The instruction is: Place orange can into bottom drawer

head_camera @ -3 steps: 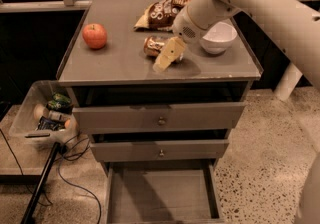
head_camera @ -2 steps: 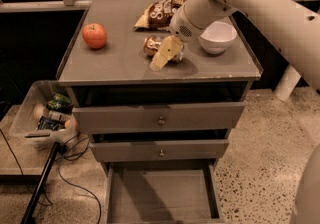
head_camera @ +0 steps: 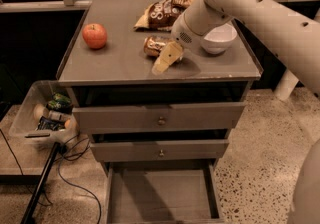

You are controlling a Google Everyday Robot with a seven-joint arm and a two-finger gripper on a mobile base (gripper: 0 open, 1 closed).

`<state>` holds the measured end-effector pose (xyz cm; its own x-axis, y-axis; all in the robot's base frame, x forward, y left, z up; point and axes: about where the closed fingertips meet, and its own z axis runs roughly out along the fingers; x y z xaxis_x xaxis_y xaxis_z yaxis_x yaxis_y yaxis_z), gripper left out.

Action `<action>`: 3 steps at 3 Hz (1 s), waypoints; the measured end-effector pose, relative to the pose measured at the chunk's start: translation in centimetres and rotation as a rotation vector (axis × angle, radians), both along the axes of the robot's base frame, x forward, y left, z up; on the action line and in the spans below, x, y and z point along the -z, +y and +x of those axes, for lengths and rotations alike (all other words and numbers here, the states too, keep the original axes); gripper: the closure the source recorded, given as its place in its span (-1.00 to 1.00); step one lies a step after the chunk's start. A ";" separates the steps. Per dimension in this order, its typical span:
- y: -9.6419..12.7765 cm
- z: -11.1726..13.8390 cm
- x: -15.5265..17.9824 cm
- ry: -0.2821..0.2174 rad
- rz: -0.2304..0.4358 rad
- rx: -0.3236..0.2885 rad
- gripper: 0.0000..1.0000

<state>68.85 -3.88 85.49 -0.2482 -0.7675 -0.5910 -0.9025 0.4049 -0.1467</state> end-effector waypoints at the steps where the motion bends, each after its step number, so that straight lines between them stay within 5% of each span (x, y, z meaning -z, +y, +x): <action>1: 0.0 0.0 0.0 0.000 0.000 0.000 -0.69; 3: 0.0 0.0 0.0 0.000 0.000 0.000 0.25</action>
Offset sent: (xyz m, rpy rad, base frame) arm 0.0000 0.0000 0.0000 0.0000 0.0001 0.0000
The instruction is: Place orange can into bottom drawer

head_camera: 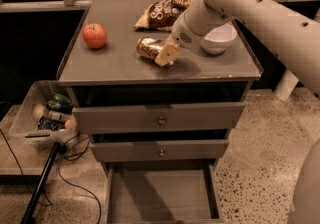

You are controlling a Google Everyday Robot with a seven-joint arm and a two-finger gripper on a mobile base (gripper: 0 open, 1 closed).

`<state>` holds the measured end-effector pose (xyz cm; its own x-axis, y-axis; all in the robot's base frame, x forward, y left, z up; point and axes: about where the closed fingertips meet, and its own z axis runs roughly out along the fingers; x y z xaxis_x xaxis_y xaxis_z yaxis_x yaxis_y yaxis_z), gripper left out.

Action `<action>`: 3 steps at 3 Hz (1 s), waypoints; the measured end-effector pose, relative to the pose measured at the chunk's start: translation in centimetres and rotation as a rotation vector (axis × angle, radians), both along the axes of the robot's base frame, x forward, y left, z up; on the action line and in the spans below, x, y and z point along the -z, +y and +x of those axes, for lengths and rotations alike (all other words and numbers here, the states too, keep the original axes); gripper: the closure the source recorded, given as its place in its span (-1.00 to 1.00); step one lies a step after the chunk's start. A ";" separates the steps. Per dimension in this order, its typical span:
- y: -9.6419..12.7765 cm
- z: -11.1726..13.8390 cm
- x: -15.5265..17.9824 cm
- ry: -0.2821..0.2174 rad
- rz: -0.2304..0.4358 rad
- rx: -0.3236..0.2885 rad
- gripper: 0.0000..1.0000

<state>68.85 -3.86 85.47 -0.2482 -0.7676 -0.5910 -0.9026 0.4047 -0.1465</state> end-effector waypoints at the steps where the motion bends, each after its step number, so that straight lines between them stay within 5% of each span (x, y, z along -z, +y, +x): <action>1: 0.0 0.0 0.0 0.000 0.000 0.000 0.69; 2: 0.0 0.0 0.0 0.000 0.000 0.000 1.00; 3: 0.7 0.0 -0.2 -0.003 -0.012 -0.030 1.00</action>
Offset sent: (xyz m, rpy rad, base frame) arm 0.0000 0.0000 0.0000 0.0000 0.0000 0.0000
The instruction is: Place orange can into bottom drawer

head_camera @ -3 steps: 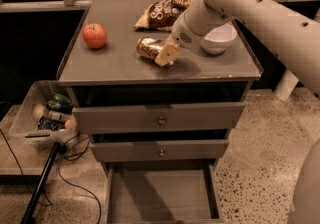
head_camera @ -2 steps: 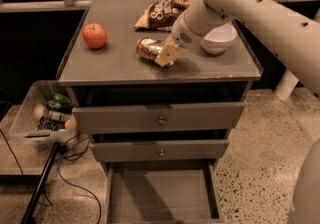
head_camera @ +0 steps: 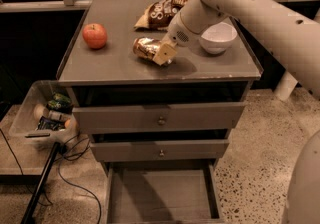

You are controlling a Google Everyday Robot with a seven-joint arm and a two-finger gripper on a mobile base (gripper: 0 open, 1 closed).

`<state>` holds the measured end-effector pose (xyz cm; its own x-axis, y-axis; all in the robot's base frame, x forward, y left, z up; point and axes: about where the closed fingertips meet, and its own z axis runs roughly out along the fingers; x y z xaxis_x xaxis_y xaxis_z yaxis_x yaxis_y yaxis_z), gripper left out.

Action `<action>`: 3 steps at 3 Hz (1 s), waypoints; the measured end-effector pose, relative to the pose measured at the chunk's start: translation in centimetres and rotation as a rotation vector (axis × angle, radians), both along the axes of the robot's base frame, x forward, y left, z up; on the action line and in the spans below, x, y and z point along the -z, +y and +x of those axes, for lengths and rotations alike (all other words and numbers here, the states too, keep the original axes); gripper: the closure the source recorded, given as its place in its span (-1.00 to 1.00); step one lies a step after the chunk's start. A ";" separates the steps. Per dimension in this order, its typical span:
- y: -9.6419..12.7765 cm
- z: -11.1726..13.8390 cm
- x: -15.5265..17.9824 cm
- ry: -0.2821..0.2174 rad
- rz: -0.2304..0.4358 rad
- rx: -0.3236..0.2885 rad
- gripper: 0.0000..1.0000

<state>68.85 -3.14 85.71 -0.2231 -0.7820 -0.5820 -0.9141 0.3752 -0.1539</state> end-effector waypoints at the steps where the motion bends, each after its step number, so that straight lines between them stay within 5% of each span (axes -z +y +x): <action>1: -0.7 -1.7 -0.9 -0.017 -0.001 -0.039 1.00; 3: -4.8 -8.8 -4.7 -0.118 0.041 -0.091 1.00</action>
Offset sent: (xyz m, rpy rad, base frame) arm -0.0924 -0.0631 0.0572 0.0459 -0.1322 0.0847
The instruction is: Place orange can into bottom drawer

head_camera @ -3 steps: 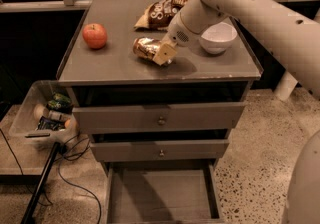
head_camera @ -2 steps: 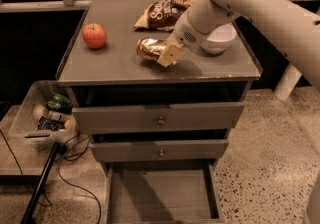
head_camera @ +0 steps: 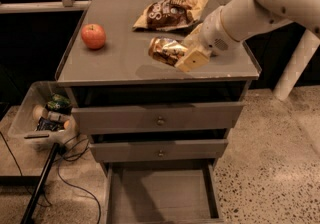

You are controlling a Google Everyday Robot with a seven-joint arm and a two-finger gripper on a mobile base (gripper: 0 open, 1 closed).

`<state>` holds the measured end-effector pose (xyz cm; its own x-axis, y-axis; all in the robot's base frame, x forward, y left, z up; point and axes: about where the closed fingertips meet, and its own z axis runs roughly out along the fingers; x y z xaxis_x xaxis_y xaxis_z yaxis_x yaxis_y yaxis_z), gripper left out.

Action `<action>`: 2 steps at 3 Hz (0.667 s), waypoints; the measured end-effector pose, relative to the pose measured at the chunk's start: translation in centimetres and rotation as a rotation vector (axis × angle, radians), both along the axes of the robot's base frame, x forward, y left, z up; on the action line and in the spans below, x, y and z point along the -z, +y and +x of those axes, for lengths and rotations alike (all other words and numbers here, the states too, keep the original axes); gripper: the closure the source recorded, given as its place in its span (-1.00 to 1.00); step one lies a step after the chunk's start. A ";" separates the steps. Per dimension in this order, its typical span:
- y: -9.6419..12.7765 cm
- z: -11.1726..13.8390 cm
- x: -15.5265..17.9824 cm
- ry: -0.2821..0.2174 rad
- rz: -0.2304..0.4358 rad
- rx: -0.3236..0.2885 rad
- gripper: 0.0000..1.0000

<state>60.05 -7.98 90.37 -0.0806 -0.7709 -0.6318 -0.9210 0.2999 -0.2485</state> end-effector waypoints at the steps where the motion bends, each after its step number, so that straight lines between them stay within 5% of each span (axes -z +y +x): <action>1: -2.5 -3.8 -0.8 -0.024 0.024 -0.001 1.00; 2: -6.1 -11.4 1.4 0.029 0.075 0.060 1.00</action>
Offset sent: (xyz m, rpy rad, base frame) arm -0.1191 -0.0764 -0.0027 0.0805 0.0038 -0.0480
